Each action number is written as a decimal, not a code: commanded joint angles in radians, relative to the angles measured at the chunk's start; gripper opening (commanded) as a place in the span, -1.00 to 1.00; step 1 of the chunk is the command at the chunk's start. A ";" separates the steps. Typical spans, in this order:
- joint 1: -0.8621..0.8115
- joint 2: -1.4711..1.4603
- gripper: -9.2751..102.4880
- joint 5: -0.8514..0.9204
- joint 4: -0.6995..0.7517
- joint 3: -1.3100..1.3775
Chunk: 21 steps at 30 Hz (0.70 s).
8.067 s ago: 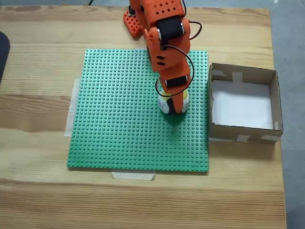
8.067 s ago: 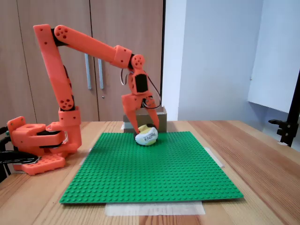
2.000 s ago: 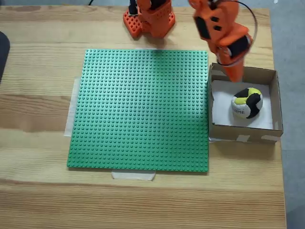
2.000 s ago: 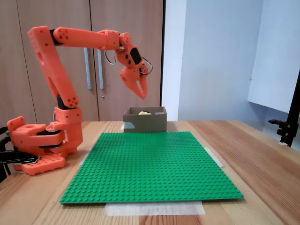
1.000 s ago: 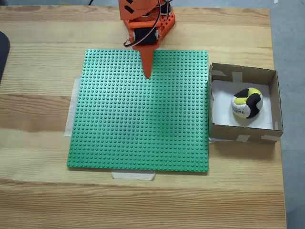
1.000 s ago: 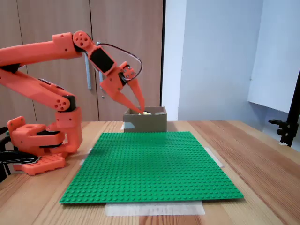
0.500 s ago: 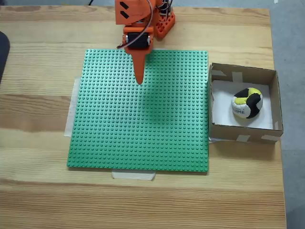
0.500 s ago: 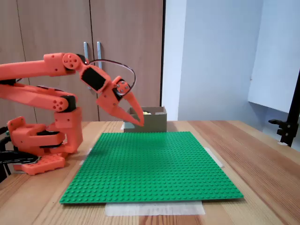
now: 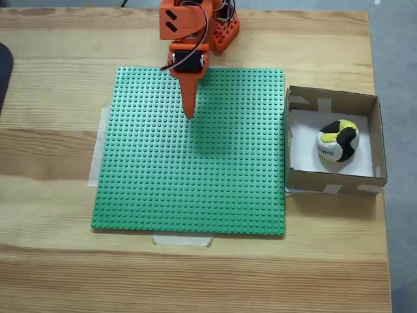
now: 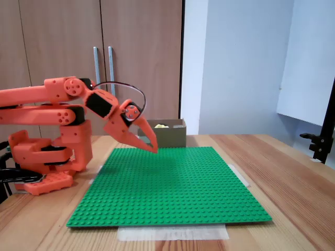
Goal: Pick the ball and put it in the box.
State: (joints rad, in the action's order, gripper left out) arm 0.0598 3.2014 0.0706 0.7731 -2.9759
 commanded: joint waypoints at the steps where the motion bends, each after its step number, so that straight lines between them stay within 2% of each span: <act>1: -0.012 0.021 -0.85 0.003 0.003 -0.011; 21: -0.014 0.021 -0.85 0.025 -0.031 -0.196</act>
State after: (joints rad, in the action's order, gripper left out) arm 0.0537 3.2137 0.0752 0.7563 -3.1523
